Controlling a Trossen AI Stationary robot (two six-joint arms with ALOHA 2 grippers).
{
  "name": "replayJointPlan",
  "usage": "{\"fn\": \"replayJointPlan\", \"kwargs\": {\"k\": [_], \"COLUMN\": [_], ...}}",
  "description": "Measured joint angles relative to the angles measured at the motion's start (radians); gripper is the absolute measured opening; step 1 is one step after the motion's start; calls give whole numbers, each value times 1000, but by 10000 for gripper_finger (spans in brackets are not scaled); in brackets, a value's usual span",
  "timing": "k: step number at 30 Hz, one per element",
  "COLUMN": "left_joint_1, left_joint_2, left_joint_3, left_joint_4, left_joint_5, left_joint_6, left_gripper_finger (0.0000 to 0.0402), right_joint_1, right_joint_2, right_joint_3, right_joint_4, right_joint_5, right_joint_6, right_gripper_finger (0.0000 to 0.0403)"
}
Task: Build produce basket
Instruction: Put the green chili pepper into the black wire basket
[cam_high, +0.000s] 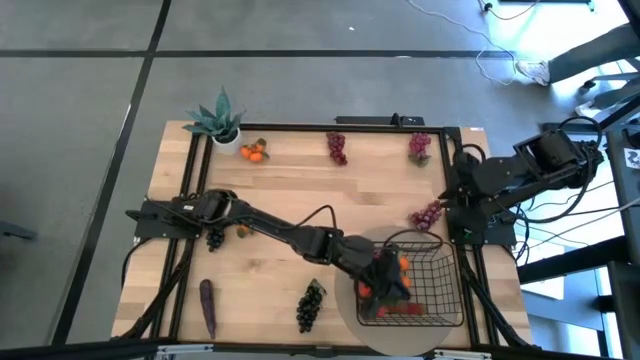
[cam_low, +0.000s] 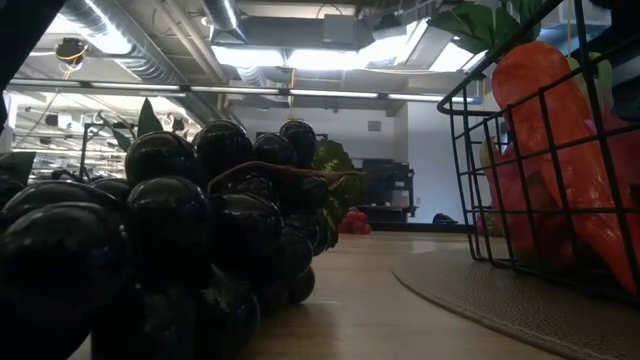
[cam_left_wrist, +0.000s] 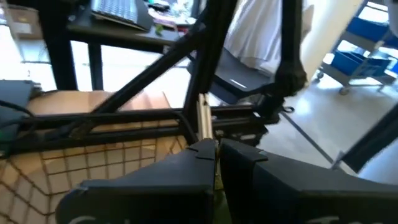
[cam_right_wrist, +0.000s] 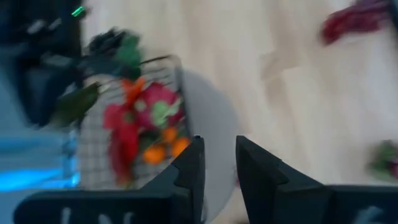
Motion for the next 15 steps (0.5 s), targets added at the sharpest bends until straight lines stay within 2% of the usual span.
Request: {"fn": "replayJointPlan", "kwargs": {"k": [3,15], "left_joint_1": [1,-6], "left_joint_2": [-1,31], "left_joint_3": [0,4], "left_joint_4": [-7,-42], "left_joint_5": [-17,-31], "left_joint_6": [-3,-83], "left_gripper_finger": [0,0], "right_joint_1": [25,60], "right_joint_2": [0,0], "right_joint_3": [0,0], "right_joint_4": [0,0], "right_joint_5": [-57,-56], "right_joint_6": [-4,-29], "right_gripper_finger": [78,78]}}
